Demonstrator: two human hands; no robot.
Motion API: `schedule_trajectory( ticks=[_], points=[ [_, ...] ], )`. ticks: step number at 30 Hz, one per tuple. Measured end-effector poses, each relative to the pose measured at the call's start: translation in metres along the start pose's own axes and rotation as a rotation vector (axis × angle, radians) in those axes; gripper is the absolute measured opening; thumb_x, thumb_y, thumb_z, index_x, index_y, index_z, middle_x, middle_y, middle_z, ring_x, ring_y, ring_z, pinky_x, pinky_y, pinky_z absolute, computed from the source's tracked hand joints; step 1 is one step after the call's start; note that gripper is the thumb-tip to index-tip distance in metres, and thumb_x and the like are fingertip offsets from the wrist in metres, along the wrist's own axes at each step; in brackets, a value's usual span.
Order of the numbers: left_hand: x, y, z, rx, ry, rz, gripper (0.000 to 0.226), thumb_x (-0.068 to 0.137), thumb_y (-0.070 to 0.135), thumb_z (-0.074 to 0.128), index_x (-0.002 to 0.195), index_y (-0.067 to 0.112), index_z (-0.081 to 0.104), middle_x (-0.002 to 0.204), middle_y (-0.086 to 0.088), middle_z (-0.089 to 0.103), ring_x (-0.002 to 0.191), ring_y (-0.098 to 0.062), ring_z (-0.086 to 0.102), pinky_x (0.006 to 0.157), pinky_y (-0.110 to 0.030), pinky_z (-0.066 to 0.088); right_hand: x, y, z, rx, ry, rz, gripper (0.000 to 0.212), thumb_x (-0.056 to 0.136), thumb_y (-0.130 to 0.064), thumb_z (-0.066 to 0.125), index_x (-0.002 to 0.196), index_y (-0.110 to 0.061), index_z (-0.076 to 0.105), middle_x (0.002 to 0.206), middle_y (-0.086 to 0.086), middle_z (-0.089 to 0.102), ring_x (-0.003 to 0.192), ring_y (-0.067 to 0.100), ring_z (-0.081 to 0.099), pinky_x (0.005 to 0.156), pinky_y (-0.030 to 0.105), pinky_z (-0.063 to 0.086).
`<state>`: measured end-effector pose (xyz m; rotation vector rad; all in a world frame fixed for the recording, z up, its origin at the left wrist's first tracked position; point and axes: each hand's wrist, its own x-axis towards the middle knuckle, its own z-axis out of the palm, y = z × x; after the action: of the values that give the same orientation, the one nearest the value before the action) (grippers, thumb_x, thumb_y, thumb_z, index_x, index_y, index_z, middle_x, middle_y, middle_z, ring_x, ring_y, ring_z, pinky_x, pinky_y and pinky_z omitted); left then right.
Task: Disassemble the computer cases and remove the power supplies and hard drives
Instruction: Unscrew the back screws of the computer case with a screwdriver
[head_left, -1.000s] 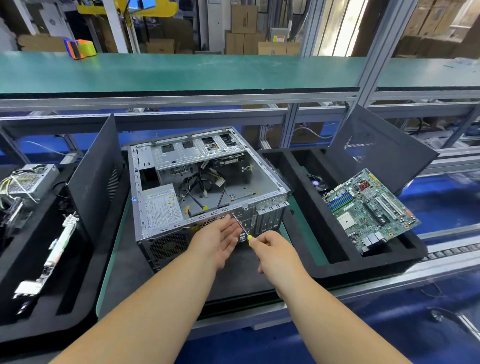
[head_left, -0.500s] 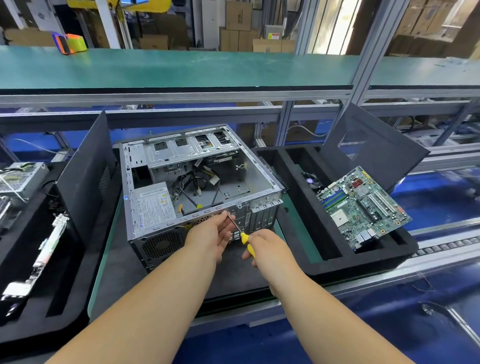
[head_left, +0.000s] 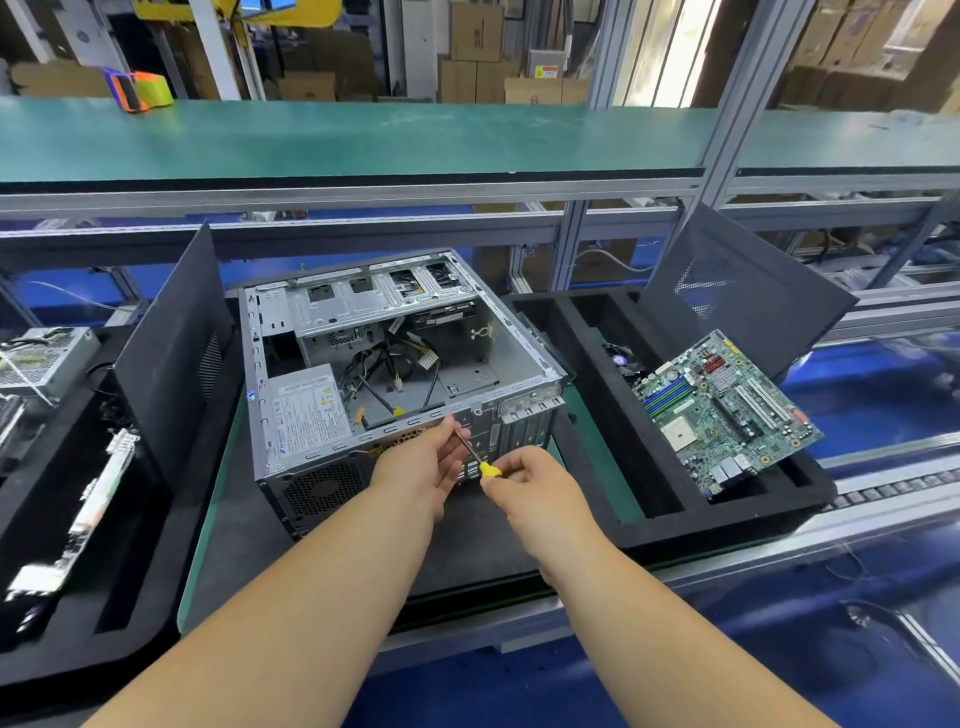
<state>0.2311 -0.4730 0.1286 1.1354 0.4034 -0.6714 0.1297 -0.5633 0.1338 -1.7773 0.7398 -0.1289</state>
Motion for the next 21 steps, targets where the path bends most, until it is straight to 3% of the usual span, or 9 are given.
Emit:
schedule_trajectory(
  ticks=[6,13,17,21],
  points=[
    [-0.001,0.0,-0.001,0.013,-0.001,-0.002,0.012,0.095,0.022,0.064,0.087,0.015,0.069,0.067,0.006,0.073,0.069,-0.003,0.067,0.049,-0.011,0.047,-0.002,0.001,-0.004,-0.002,-0.003,-0.009,0.007,0.089,-0.025,0.068,0.094,-0.024,0.063,0.065,-0.009,0.053,0.059,0.005,0.049,0.055,0.021,0.04],
    [-0.005,0.002,-0.001,0.018,0.0,0.04,0.011,0.095,0.019,0.063,0.091,0.012,0.071,0.075,0.003,0.076,0.071,-0.005,0.07,0.057,-0.015,0.05,0.002,0.01,-0.016,0.026,-0.003,-0.042,0.004,0.093,-0.027,0.062,0.089,-0.029,0.062,0.075,-0.006,0.065,0.073,0.014,0.062,0.069,0.033,0.051],
    [-0.014,-0.006,0.011,0.25,-0.105,0.076,0.022,0.1,0.02,0.055,0.085,0.012,0.068,0.063,0.005,0.07,0.053,-0.002,0.062,0.051,-0.014,0.045,0.009,0.013,-0.031,0.124,0.012,-0.069,0.008,0.1,-0.027,0.053,0.095,-0.029,0.059,0.078,-0.005,0.064,0.066,0.011,0.059,0.071,0.034,0.05],
    [-0.026,-0.019,0.03,0.489,-0.268,0.122,0.027,0.102,0.018,0.049,0.08,0.013,0.064,0.058,0.006,0.062,0.052,-0.006,0.051,0.054,-0.019,0.037,0.017,0.013,-0.05,0.25,0.003,-0.094,0.01,0.088,-0.029,0.07,0.089,-0.02,0.065,0.069,-0.012,0.062,0.062,0.005,0.051,0.061,0.023,0.038]
  ],
)
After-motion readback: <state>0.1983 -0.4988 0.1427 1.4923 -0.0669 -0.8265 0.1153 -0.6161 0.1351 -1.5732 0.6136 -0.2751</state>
